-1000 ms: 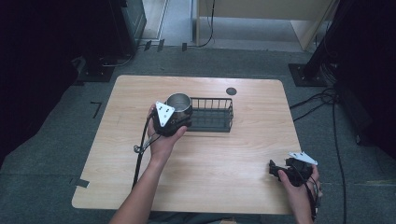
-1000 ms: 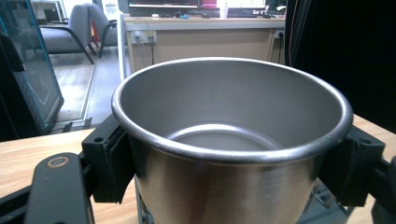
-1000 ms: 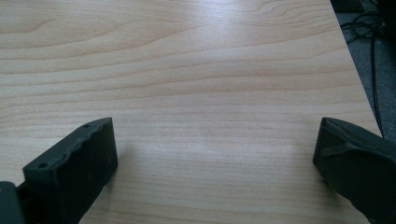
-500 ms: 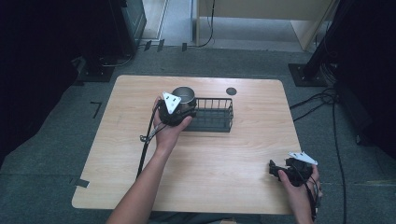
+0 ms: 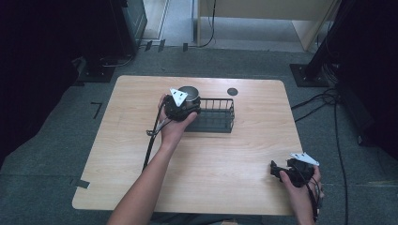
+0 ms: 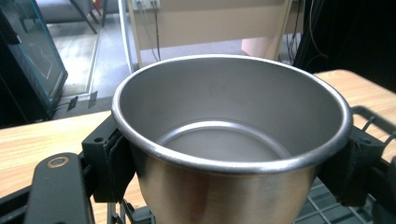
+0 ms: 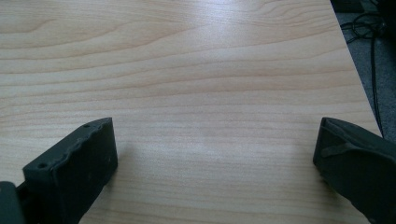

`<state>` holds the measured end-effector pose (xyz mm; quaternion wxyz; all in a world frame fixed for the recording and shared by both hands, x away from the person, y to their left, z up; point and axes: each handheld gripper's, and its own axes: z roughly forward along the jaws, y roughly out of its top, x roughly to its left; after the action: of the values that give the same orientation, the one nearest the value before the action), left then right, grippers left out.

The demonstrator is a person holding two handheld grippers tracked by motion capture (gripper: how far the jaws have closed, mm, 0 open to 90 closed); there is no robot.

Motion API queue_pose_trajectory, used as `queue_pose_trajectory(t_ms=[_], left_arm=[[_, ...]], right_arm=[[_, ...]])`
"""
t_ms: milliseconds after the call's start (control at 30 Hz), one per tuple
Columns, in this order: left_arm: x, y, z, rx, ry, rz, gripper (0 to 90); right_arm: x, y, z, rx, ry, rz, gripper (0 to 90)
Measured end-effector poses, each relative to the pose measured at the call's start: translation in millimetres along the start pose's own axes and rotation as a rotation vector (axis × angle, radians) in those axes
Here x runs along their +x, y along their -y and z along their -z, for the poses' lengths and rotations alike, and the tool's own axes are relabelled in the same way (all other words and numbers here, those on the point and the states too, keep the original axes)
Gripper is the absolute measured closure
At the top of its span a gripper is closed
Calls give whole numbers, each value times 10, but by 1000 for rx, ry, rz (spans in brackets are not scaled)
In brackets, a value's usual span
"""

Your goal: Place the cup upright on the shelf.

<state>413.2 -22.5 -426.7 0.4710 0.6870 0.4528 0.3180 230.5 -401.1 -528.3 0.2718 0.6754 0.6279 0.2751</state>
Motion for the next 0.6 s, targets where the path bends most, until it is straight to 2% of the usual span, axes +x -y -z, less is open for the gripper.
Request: queue_pose_trajectory(t_ms=[100, 267, 500, 600], left_arm=[[8, 10, -30, 24, 2, 5, 190], [15, 31, -97, 93, 10, 9, 189], [15, 51, -124, 127, 20, 10, 189], [10, 73, -138, 157, 21, -1, 188]], right_arm=[[4, 0, 1, 2, -9, 9, 0], [4, 0, 0, 1, -10, 10, 0], [3, 0, 0, 1, -10, 11, 0], [4, 0, 1, 2, -10, 10, 0]])
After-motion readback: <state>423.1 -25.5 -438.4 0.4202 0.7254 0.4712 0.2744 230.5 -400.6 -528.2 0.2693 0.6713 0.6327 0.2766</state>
